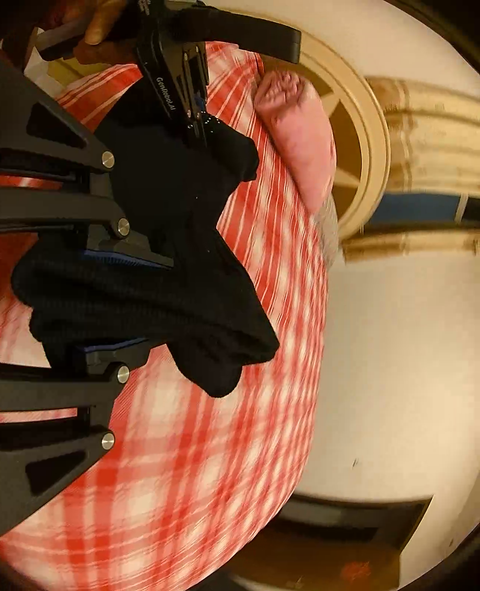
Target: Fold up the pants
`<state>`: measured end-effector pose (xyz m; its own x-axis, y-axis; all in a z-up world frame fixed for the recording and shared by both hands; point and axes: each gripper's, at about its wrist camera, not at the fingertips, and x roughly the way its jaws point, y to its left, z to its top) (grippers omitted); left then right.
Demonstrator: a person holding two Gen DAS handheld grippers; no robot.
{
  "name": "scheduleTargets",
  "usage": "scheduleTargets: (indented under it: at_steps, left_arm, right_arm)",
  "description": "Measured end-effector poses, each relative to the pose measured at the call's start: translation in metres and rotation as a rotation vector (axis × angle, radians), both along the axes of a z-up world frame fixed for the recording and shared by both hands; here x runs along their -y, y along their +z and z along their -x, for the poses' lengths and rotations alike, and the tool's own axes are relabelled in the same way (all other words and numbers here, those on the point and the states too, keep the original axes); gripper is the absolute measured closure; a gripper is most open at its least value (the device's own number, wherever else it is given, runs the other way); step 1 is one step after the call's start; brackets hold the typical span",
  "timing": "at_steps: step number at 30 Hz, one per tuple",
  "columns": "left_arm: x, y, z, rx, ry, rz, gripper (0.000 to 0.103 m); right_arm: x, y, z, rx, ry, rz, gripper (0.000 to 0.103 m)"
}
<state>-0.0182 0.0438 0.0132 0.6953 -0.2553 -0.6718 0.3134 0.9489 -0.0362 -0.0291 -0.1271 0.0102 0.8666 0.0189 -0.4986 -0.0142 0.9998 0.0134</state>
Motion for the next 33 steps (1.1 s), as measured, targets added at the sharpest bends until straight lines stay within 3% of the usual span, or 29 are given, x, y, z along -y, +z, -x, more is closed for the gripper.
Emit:
scheduleTargets:
  at_steps: [10, 16, 19, 23, 25, 27, 28, 29, 30, 31, 33]
  left_arm:
    - [-0.089, -0.005, -0.057, 0.059, 0.283, -0.081, 0.088]
    - [-0.121, -0.027, -0.085, 0.033, 0.361, -0.103, 0.088]
    - [-0.127, -0.043, -0.097, -0.007, 0.376, -0.113, 0.088]
    - [-0.132, -0.061, -0.106, -0.055, 0.388, -0.123, 0.082]
    - [-0.135, -0.064, -0.106, -0.062, 0.408, -0.137, 0.069]
    - [-0.138, -0.063, -0.103, -0.042, 0.453, -0.172, 0.039]
    - [-0.144, -0.063, -0.101, -0.031, 0.492, -0.192, 0.032]
    - [-0.148, -0.064, -0.100, -0.034, 0.514, -0.195, 0.017]
    - [-0.155, -0.067, -0.098, -0.045, 0.543, -0.190, 0.006]
    - [-0.162, -0.070, -0.096, -0.071, 0.571, -0.177, 0.002]
    - [-0.171, -0.075, -0.096, -0.101, 0.574, -0.148, 0.000]
  right_arm:
    - [-0.089, -0.016, -0.129, -0.010, 0.201, 0.010, 0.070]
    - [-0.127, -0.050, -0.183, -0.086, 0.222, 0.045, 0.070]
    - [-0.134, -0.067, -0.197, -0.126, 0.209, 0.107, 0.070]
    - [-0.130, -0.081, -0.206, -0.174, 0.201, 0.115, 0.069]
    - [-0.130, -0.082, -0.207, -0.177, 0.203, 0.131, 0.067]
    - [-0.129, -0.084, -0.209, -0.185, 0.202, 0.142, 0.060]
    - [-0.126, -0.085, -0.211, -0.192, 0.193, 0.140, 0.053]
    - [-0.123, -0.084, -0.211, -0.195, 0.181, 0.134, 0.049]
    - [-0.119, -0.084, -0.213, -0.202, 0.163, 0.124, 0.038]
    - [-0.115, -0.083, -0.214, -0.208, 0.159, 0.111, 0.032]
    - [-0.105, -0.079, -0.212, -0.218, 0.174, 0.049, 0.032]
